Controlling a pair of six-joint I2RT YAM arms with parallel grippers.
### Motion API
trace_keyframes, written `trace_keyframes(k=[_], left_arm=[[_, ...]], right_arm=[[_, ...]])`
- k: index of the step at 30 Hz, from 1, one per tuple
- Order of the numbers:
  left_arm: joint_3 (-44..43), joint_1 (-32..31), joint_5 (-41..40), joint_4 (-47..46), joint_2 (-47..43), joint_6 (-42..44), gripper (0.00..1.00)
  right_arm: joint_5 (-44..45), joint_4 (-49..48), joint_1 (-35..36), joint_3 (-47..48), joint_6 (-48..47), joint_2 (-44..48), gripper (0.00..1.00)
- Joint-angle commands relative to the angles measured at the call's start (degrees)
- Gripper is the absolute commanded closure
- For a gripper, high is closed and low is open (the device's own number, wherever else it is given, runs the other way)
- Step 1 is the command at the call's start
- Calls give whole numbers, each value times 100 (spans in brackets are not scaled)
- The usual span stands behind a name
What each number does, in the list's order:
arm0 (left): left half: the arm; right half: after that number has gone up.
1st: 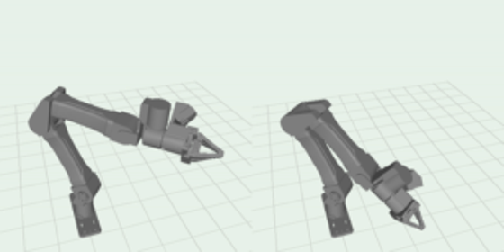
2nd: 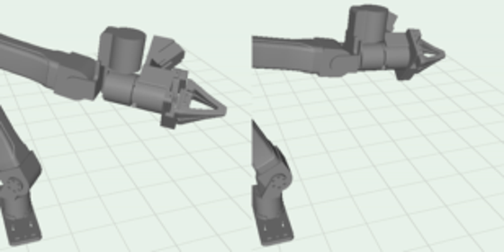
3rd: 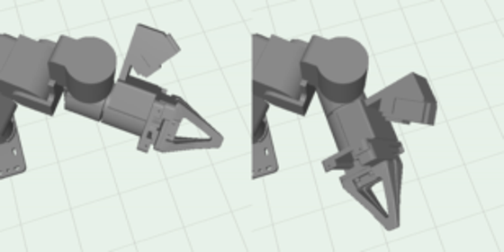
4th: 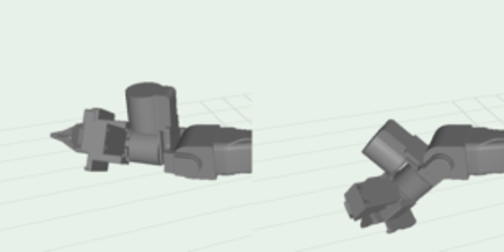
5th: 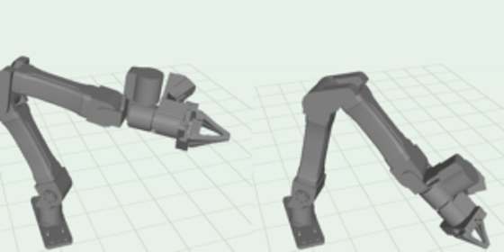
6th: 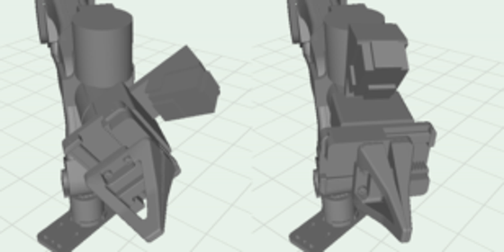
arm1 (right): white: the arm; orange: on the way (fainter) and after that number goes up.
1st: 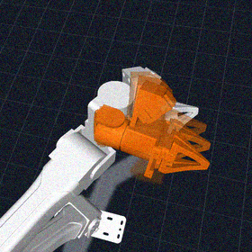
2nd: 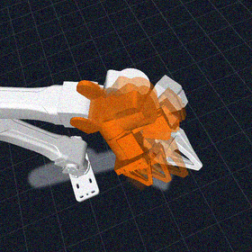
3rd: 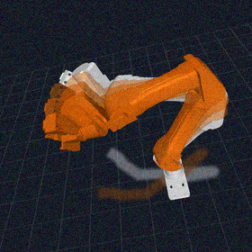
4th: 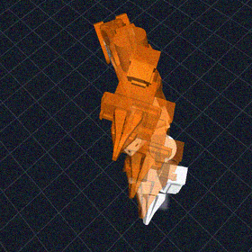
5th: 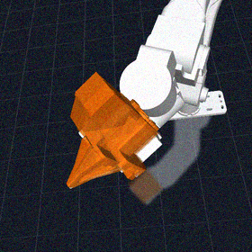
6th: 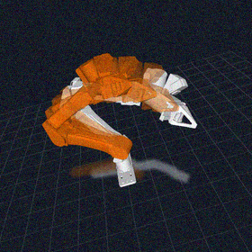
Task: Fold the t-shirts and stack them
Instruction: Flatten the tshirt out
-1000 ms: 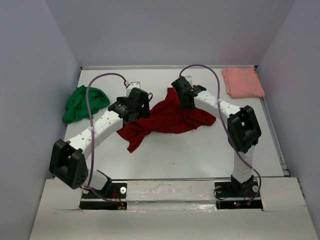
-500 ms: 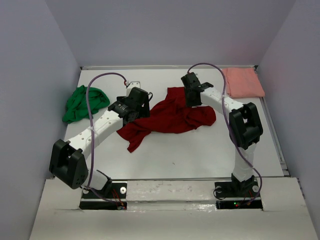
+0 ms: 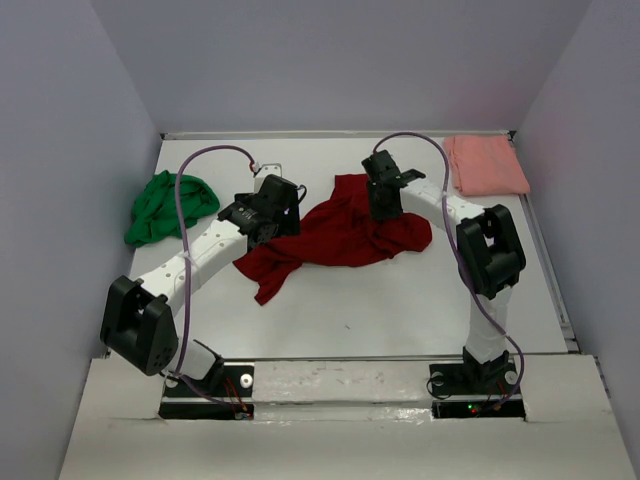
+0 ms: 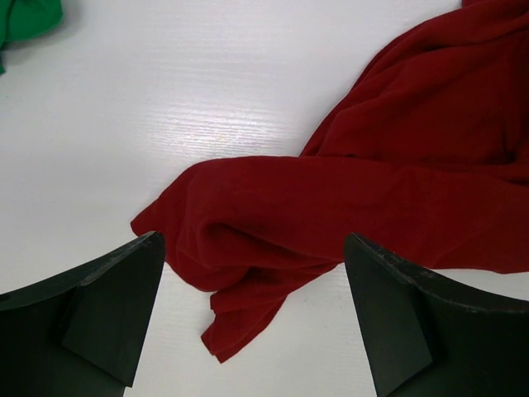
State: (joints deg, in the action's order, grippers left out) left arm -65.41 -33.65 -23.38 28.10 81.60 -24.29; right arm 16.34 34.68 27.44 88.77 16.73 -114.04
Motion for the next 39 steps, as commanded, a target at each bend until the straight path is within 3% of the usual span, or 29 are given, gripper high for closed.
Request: trace_keyframes(k=[1,6,11,18,19,21,30,33,36,39], left_arm=[[-227,16,-123,-15,-74,56,1],[-236,25,-115,-6,-57,48,1],[-253,25,-71,-24,-22,47,1],[-192,25,-44,-41,-22,21,1],[-192,25,-36,-50,-13,30,1],[-192,25,-27,-59,13,39,1],[63,25,-88,-217,40,-75,1],[238,25,-53,-287,49,-110,1],[265,16,26,-287,31,-146,1],[222,25,96,-314,-30,-137,1]], right_arm=[[-78,-286,16,-202,111,110,63],[-69,-312,16,-299,111,171,64],[-52,-304,16,-264,111,110,76],[-25,-268,16,-141,67,66,83],[-17,-242,68,-115,58,49,85],[105,-207,68,-44,41,40,100],[1554,4,525,246,-117,215,100],[1609,152,578,526,-320,233,100],[1531,180,578,571,-398,207,81],[1399,206,578,580,-372,180,78]])
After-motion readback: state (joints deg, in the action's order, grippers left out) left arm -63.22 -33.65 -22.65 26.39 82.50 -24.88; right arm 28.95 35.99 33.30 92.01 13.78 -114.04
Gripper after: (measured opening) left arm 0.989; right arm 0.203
